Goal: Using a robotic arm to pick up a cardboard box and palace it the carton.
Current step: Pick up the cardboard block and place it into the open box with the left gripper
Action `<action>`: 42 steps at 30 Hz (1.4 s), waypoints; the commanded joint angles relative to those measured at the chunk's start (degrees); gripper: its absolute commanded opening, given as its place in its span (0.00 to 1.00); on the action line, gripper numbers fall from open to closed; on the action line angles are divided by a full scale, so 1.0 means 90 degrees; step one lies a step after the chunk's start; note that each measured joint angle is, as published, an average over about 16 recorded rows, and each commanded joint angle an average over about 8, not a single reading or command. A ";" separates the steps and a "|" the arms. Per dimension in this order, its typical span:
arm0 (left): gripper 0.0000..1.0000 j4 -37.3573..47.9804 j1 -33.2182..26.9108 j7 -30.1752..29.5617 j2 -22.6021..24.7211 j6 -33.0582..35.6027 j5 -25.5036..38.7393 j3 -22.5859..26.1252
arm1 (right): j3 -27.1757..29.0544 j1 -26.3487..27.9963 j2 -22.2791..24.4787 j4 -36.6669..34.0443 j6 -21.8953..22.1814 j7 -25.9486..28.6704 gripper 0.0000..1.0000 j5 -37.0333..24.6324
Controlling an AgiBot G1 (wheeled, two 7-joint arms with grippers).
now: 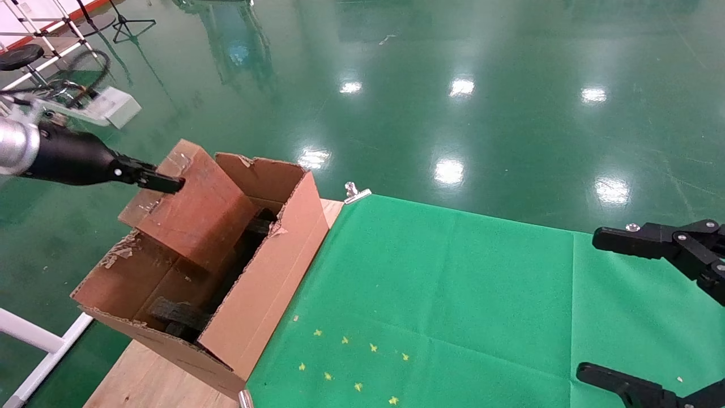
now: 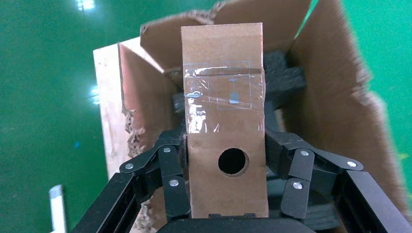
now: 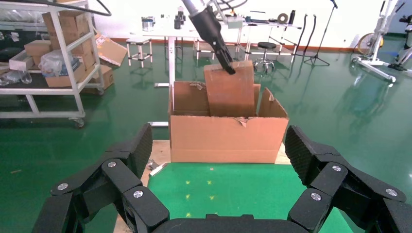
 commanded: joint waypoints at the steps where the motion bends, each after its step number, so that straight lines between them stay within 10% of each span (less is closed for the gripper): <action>1: 0.00 0.0291 0.0082 0.0296 0.0105 -0.0169 0.0098 0.0069 | -0.0001 0.0000 0.0000 0.0000 0.0000 0.0000 1.00 0.0001; 16: 0.00 0.1637 -0.0060 0.0638 0.0660 -0.0632 0.0911 0.0528 | -0.0007 0.0001 0.0003 0.0000 0.0003 -0.0003 1.00 0.0005; 42: 0.00 0.2970 0.0409 -0.1097 0.2018 -0.1220 0.1596 0.0952 | -0.0017 0.0004 0.0007 0.0000 0.0007 -0.0008 1.00 0.0011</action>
